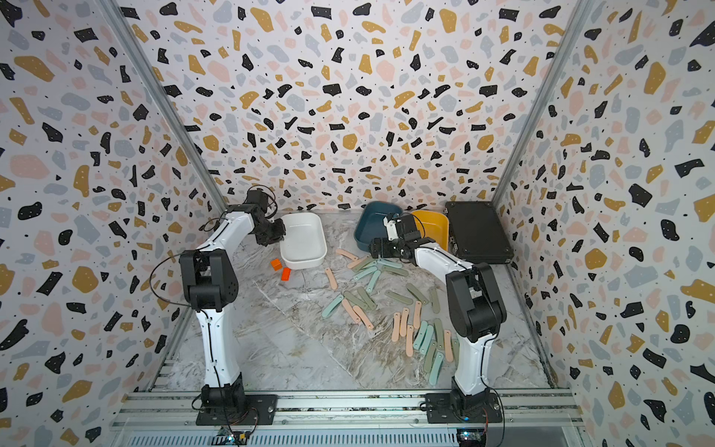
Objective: Place the fruit knives into the storage box by color
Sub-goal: Adjust the storage box at the center of the board.
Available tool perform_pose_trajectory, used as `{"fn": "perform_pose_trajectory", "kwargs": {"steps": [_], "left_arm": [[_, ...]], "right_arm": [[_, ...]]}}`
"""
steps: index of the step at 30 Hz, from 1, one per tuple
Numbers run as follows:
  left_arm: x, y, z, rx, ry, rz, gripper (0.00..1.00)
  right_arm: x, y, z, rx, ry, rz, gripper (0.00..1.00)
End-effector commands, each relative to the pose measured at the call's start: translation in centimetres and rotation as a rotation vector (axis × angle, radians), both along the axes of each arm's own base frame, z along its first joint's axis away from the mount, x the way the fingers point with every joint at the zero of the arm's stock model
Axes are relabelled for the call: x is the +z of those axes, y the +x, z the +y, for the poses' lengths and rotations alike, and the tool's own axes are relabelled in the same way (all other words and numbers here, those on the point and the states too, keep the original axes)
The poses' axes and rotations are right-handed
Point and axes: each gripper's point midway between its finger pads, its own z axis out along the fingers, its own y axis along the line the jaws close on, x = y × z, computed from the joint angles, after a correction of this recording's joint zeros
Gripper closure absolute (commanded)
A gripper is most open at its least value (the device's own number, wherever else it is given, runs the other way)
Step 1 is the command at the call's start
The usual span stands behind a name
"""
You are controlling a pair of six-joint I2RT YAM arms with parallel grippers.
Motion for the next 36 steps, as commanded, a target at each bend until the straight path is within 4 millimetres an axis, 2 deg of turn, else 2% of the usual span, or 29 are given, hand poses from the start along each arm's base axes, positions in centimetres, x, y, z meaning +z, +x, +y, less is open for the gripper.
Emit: {"fn": "perform_pose_trajectory", "kwargs": {"steps": [1,7,12,18,22,25,28,32,34,36], "left_arm": [[1.5,0.5,-0.6,-0.067,0.023,-0.036,0.9],[0.6,2.6,-2.2,-0.161,-0.005,-0.049,0.93],[0.3,3.9,-2.9,-0.186,-0.017,-0.067,0.91],[-0.3,4.4,-4.5,-0.264,-0.038,-0.084,0.89],[-1.3,4.4,-4.2,-0.274,-0.015,-0.065,0.87],[-1.7,4.4,-4.2,-0.275,-0.017,-0.062,0.77],[-1.0,4.4,-4.2,-0.256,-0.018,-0.062,0.62],[2.4,3.3,-4.0,-0.202,0.005,-0.074,0.4],[4.6,1.6,-4.2,-0.164,0.03,-0.073,0.31],[6.1,-0.9,-4.3,-0.122,0.042,-0.056,0.25]], "right_arm": [[3.1,-0.6,1.3,0.024,0.043,-0.056,0.0],[3.6,-1.7,1.8,0.045,0.05,-0.063,0.0],[4.1,-2.1,0.8,0.022,0.001,-0.077,0.0],[4.4,-2.8,0.5,0.015,0.004,-0.075,0.0],[4.4,-3.4,0.3,0.012,0.002,-0.073,0.0],[4.5,-3.8,-0.2,-0.005,-0.013,-0.078,0.0],[4.5,-4.2,-0.4,-0.02,-0.022,-0.074,0.0],[3.9,-5.0,-0.8,-0.043,-0.045,-0.053,0.0],[3.4,-5.9,-1.0,-0.044,-0.064,-0.026,0.0],[2.9,-7.0,-1.5,-0.048,-0.091,0.0,0.0]]}}
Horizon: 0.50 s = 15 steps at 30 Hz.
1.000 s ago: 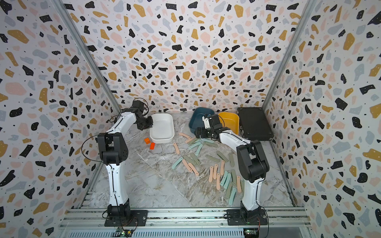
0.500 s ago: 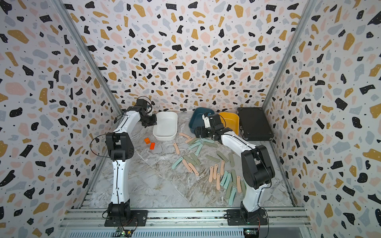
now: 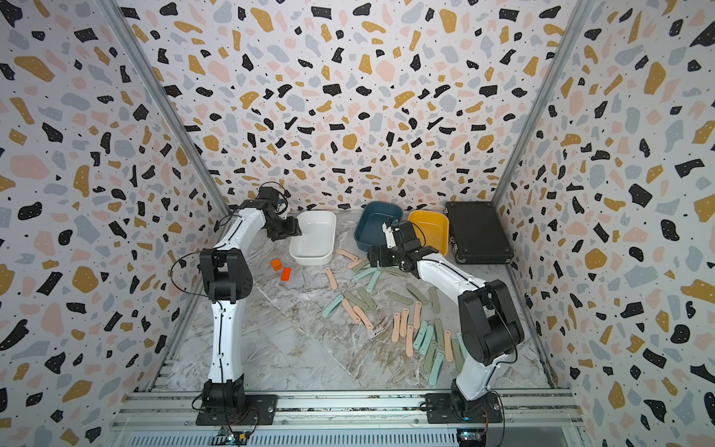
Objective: Place the fruit knives into the storage box by color
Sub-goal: Adjust the storage box at the center of the board.
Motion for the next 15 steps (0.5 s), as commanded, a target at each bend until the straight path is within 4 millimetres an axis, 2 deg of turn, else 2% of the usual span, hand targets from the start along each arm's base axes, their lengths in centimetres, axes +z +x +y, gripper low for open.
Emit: {"fn": "perform_pose_trajectory", "kwargs": {"steps": [1,4,7,11,14,15], "left_arm": [[7.0,-3.8,-0.9,0.068,0.021,-0.057,0.23],[7.5,-8.4,-1.9,0.079,0.014,-0.049,0.17],[6.7,-13.6,-4.7,0.013,-0.026,-0.009,0.17],[4.0,-21.0,-9.1,-0.142,-0.015,0.073,0.16],[1.6,-25.9,-12.2,-0.281,-0.02,0.151,0.16],[0.8,-27.0,-12.8,-0.319,-0.012,0.174,0.16]], "right_arm": [[0.4,-2.5,-1.1,-0.022,-0.048,0.032,0.0],[-0.9,-5.3,-1.8,-0.007,-0.093,0.07,0.02],[-2.5,-8.8,-2.3,0.042,-0.154,0.104,0.04],[-4.7,-13.3,-3.6,0.058,-0.225,0.132,0.04],[-5.8,-15.6,-4.2,0.061,-0.24,0.144,0.05],[-6.0,-16.0,-4.4,0.061,-0.244,0.141,0.05]]}}
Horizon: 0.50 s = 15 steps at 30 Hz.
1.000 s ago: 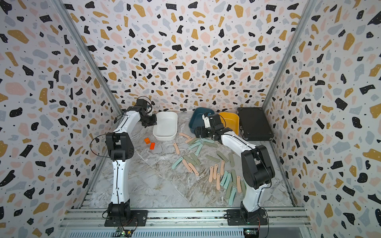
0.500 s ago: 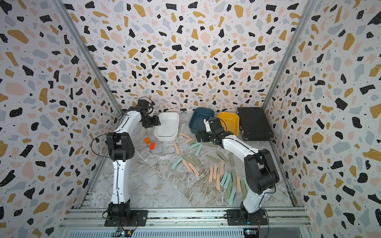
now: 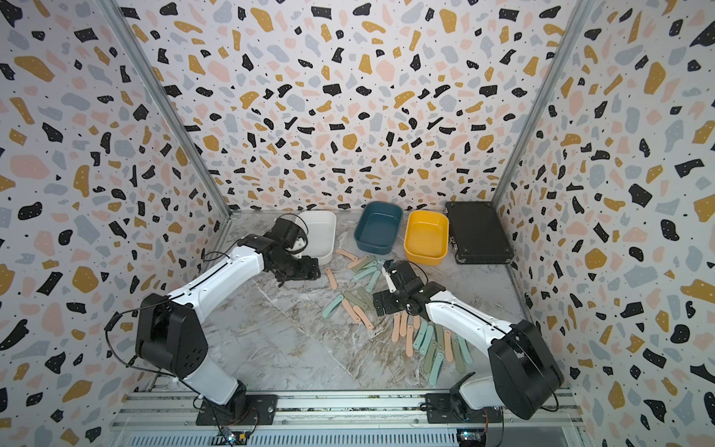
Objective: Place the fruit knives into the storage box by color
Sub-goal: Adjust the storage box at the center of the board, then pick up the fruit knife from the center of the board.
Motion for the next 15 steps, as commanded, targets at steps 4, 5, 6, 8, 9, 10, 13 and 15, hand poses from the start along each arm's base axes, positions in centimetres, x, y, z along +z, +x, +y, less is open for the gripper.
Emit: {"fn": "perform_pose_trajectory", "kwargs": {"steps": [4,5,6,8,9,10,13,15], "left_arm": [[-4.3,-4.9,-2.5,-0.202,0.091,0.118,0.16],[-4.7,-5.0,-2.7,-0.221,0.106,0.13,0.16],[-4.9,-5.0,-2.8,-0.232,0.119,0.138,0.16],[-5.6,-5.1,-3.0,-0.241,0.124,0.156,0.16],[-6.1,-5.0,-3.1,-0.237,0.126,0.162,0.15],[-6.7,-5.0,-3.1,-0.232,0.129,0.178,0.15],[-8.2,-4.7,-3.2,-0.217,0.157,0.223,0.15],[-9.1,-4.3,-3.1,-0.206,0.183,0.232,0.15]], "right_arm": [[-1.6,-1.4,-2.4,-0.029,-0.079,-0.028,0.05],[-1.7,-1.3,-2.5,-0.028,-0.092,-0.026,0.04],[-1.9,-1.3,-2.5,-0.026,-0.097,-0.022,0.04],[-1.7,-1.0,-2.2,-0.027,-0.095,-0.026,0.04],[-1.6,-0.9,-2.1,-0.027,-0.093,-0.029,0.04],[-1.5,-0.7,-2.0,-0.025,-0.09,-0.035,0.04],[-1.1,-0.1,-1.7,-0.013,-0.095,-0.059,0.04],[-0.9,0.2,-1.6,-0.003,-0.109,-0.06,0.04]]}}
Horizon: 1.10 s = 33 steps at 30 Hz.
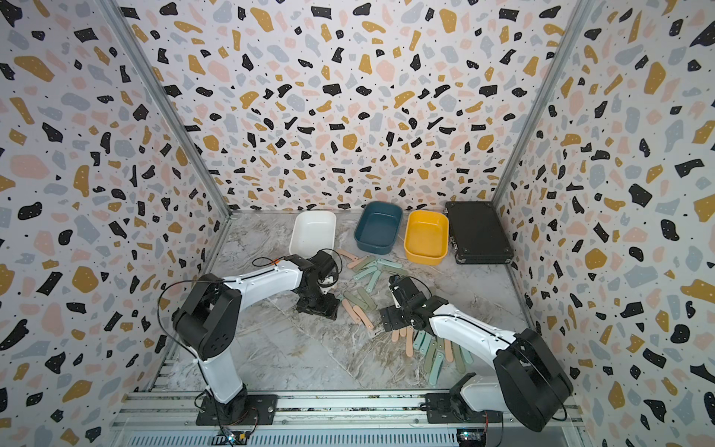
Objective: Place the fruit knives into the storage box by color
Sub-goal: Pick up the fruit knife from the center of the board.
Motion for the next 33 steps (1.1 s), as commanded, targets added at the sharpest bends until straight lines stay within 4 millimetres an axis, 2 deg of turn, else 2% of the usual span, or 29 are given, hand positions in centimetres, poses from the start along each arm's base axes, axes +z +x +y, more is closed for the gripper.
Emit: {"fn": "perform_pose_trajectory", "kwargs": {"steps": [1,8,12,19,25,29,31,33], "left_arm": [[-1.0,0.8,0.3,0.001,0.057,0.005,0.17],[-2.8,1.4,0.4,0.025,0.101,0.028,0.36],[-3.5,1.1,0.8,0.035,0.116,0.029,0.49],[-3.7,0.8,1.2,0.068,0.135,0.03,0.66],[-3.1,-1.4,1.6,0.087,0.147,0.019,0.67],[-3.2,-1.1,2.1,0.086,0.172,-0.011,0.66],[-3.3,-0.7,2.1,0.072,0.194,-0.012,0.61],[-3.4,-0.1,1.9,0.064,0.199,-0.018,0.52]], "right_arm": [[1.5,1.4,0.6,0.019,-0.013,-0.048,0.05],[2.4,1.6,0.4,0.036,-0.037,-0.076,0.05],[3.4,1.6,0.2,0.04,-0.034,-0.097,0.05],[4.2,1.3,0.9,0.034,0.027,-0.092,0.04],[4.5,1.7,0.6,0.013,0.022,-0.111,0.05],[4.6,1.8,0.7,-0.009,0.046,-0.124,0.05],[4.4,1.7,0.6,-0.021,0.057,-0.119,0.05],[4.3,1.6,0.6,-0.022,0.063,-0.116,0.04]]}}
